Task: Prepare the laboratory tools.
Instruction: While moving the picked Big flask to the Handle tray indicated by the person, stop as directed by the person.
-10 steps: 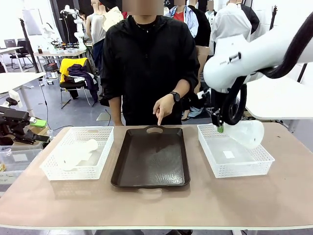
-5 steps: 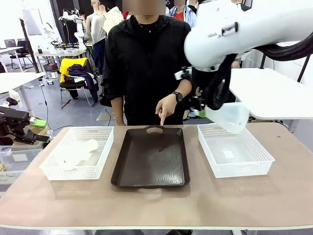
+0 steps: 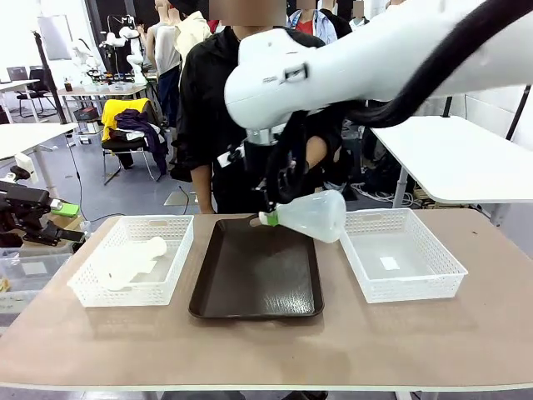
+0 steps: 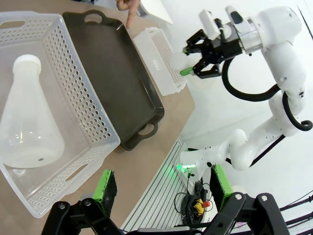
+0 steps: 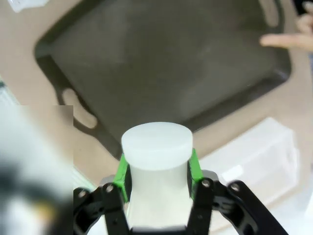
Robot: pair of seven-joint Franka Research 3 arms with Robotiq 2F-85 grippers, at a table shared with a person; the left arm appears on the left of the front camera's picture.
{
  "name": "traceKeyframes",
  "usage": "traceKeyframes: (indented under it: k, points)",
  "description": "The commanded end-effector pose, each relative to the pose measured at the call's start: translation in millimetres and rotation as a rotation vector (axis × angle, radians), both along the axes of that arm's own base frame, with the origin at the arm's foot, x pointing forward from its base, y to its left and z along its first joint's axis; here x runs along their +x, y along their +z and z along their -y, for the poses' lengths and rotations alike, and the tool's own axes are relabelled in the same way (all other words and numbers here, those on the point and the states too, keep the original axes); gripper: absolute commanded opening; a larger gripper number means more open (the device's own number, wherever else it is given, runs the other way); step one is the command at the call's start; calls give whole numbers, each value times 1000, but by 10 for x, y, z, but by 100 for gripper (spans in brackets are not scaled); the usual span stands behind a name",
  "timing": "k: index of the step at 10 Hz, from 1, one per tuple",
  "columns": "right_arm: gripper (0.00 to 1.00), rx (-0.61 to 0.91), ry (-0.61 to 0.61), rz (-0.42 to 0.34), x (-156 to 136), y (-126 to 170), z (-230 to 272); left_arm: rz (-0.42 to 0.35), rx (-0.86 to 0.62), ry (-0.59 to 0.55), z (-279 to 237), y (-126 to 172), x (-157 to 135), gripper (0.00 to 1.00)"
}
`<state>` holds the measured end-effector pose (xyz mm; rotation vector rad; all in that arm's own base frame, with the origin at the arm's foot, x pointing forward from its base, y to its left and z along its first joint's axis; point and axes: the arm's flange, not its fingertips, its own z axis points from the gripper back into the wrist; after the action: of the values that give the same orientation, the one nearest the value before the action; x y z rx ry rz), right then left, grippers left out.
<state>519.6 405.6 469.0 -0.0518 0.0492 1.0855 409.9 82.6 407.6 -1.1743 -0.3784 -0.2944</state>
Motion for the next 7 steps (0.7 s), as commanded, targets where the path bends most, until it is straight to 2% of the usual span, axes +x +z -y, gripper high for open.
traceKeyframes:
  k: [1,3,7]
  points:
    - [0,-55,45,-49,354,21,-421,2,1,1,-13,8,-10,100]
    - [0,5,71,-99,549,-306,-644,2,1,1,-13,8,-10,100]
    - [0,193,66,-95,848,-648,-617,2,1,1,-13,8,-10,100]
